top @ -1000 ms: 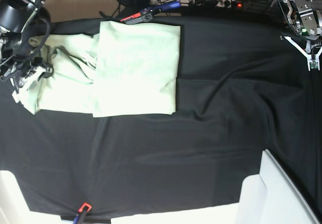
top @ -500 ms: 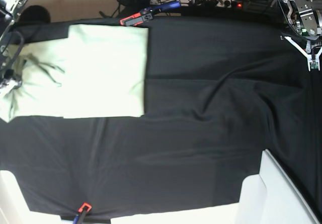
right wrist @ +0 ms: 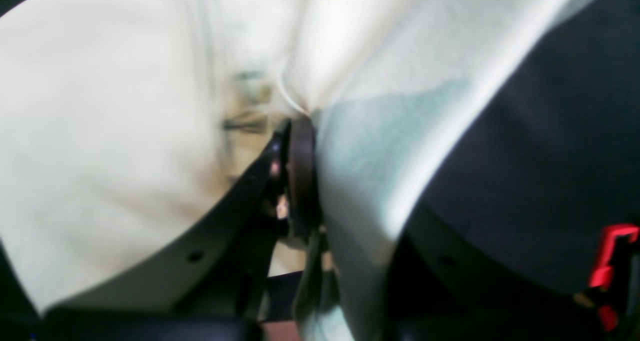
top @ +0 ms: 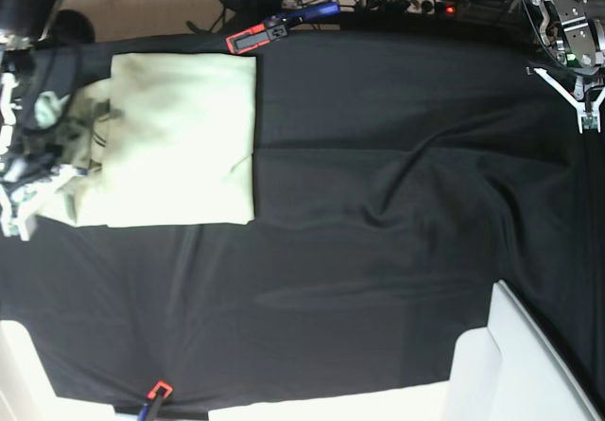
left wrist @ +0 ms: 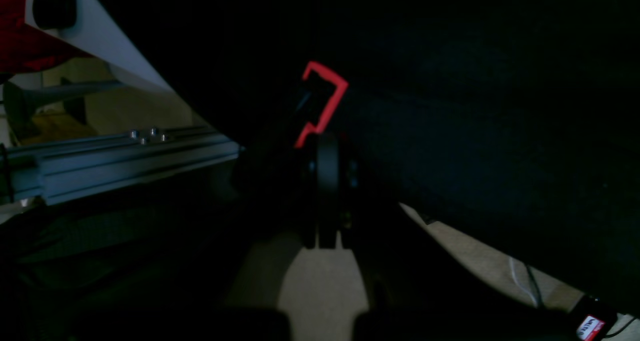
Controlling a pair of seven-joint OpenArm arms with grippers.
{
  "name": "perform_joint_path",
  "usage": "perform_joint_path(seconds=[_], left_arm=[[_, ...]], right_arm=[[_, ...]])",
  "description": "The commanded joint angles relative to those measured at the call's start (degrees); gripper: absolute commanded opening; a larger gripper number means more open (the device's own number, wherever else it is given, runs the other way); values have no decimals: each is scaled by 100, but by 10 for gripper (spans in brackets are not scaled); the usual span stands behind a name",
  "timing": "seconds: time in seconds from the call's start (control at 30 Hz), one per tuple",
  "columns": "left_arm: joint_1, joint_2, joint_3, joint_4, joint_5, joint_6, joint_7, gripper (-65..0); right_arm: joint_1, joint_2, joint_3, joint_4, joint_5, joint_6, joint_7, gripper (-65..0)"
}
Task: Fold the T-shirt properly
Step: 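Drag the whole folded shirt with the right gripper toward its arm base, then flip the folded shirt over with the right gripper, collar side up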
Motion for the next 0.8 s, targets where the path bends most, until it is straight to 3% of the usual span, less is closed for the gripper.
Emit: perform_joint_path(seconds=[0.0, 0.4, 0.77], left_arm=[[-6, -98, -31, 92, 68, 66, -54, -650], [-15, -98, -31, 92, 25, 66, -54, -650], [-15, -98, -31, 92, 25, 66, -54, -650]], right_arm=[[39, -20, -97, 233, 63, -69, 14, -650], [-312, -161, -1768, 893, 63, -1730, -197, -650], [-40, -179, -2761, 822, 63, -2934, -180, -650]])
